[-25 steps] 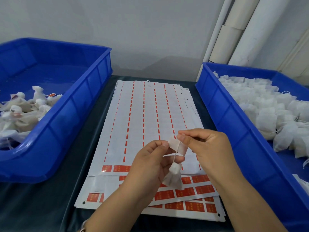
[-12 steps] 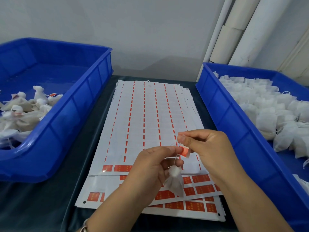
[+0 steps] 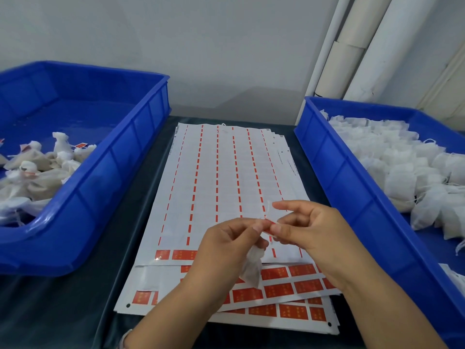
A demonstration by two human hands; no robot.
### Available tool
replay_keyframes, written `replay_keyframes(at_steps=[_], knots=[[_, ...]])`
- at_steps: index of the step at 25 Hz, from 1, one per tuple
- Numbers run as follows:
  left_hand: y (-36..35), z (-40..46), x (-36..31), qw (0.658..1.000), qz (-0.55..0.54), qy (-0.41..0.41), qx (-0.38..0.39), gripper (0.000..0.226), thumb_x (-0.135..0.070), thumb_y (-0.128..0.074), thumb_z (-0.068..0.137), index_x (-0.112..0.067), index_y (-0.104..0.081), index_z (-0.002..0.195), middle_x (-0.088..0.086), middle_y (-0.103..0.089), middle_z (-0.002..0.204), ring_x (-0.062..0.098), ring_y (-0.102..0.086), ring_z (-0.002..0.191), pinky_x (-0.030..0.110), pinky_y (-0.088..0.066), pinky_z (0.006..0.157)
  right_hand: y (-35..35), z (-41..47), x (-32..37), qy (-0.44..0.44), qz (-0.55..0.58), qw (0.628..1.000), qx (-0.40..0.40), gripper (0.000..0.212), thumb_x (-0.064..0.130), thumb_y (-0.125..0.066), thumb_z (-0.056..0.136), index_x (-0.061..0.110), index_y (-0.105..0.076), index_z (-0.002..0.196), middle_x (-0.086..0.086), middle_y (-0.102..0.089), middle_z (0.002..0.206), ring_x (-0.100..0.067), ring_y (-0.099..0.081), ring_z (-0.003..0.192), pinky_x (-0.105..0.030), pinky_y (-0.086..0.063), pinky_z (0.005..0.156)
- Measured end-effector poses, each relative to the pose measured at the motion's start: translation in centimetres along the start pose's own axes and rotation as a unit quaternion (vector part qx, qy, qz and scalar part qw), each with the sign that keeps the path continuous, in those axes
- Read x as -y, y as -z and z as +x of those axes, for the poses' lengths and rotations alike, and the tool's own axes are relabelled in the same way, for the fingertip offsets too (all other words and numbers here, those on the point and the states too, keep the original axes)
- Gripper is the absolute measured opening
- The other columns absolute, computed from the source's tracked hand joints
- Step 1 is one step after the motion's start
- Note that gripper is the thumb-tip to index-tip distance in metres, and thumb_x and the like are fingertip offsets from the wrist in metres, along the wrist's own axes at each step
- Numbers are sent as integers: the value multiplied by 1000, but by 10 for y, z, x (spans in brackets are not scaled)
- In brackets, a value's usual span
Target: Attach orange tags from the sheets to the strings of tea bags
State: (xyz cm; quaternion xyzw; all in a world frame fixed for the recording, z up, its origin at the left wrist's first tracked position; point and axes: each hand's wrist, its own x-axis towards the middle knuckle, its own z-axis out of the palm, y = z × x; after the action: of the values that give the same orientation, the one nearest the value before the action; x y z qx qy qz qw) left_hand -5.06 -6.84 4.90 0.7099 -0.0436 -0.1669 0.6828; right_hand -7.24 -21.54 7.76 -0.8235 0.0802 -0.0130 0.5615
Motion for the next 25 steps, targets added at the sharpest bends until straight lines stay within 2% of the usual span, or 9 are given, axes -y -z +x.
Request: replay_keyframes(at_steps=[3,6,8,11,13,15,18,21,25], knots=[[3,3,1,1000,-10,-21,8,29,-32,-70,72,-47,-59,94,-13,-70,75,4,-68,72,20,-52,71,-4,-2,1,33,-42,999,-9,42,27,-75,73,49,-53,101,17,-72,75,4,-67,76,-9,-46,74],[6,5,-3,999,40,-22,7,8,-29,-70,75,-37,-68,73,-11,-70,68,3,-67,69,27,-53,73,-5,-5,5,63,-81,995,-17,49,26,-75,75,56,-47,102,20,-71,76,8,-65,79,-9,-43,81],[11,9,-7,997,67,-36,27,13,-29,-70,77,-32,-70,64,-11,-70,67,1,-66,67,24,-48,66,-1,-6,9,73,-82,994,-15,51,24,-76,75,56,-47,103,19,-72,76,7,-66,79,-9,-46,81],[18,17,-17,993,87,-59,47,15,-26,-71,77,-32,-72,64,-12,-70,67,1,-65,67,14,-45,60,3,-4,12,71,-65,995,-8,50,20,-77,74,51,-53,104,16,-72,78,3,-68,79,-8,-51,72],[22,20,-23,989,131,-68,27,15,-27,-72,77,-34,-72,64,-17,-69,68,-5,-63,66,7,-44,51,0,-3,15,57,-60,997,-5,48,17,-77,74,45,-57,108,14,-73,79,-1,-69,79,-15,-54,74],[29,19,-35,980,178,-84,1,13,-28,-71,78,-34,-71,67,-20,-69,68,-3,-63,65,12,-48,49,-3,-2,16,49,-48,998,2,48,11,-75,77,41,-57,110,13,-73,81,-3,-70,80,-22,-55,79],[59,13,-68,977,122,-158,-75,14,-21,-68,80,-32,-70,71,-17,-71,74,2,-65,67,19,-54,54,1,-2,21,57,-26,998,-26,45,9,-69,82,45,-55,105,15,-73,82,-3,-70,78,-13,-54,69],[112,12,-112,940,32,-266,-212,6,-23,-74,76,-26,-71,72,-9,-71,73,5,-66,67,16,-52,58,23,-4,31,57,-19,996,-66,35,12,-63,86,43,-58,100,17,-73,83,-5,-70,76,-15,-55,63],[188,33,-137,885,107,-288,-351,10,-35,-68,76,-26,-64,74,-7,-68,65,12,-65,67,29,-52,65,76,-2,39,29,-94,987,-124,19,25,-63,87,43,-66,92,19,-72,87,-4,-68,81,-23,-49,74]])
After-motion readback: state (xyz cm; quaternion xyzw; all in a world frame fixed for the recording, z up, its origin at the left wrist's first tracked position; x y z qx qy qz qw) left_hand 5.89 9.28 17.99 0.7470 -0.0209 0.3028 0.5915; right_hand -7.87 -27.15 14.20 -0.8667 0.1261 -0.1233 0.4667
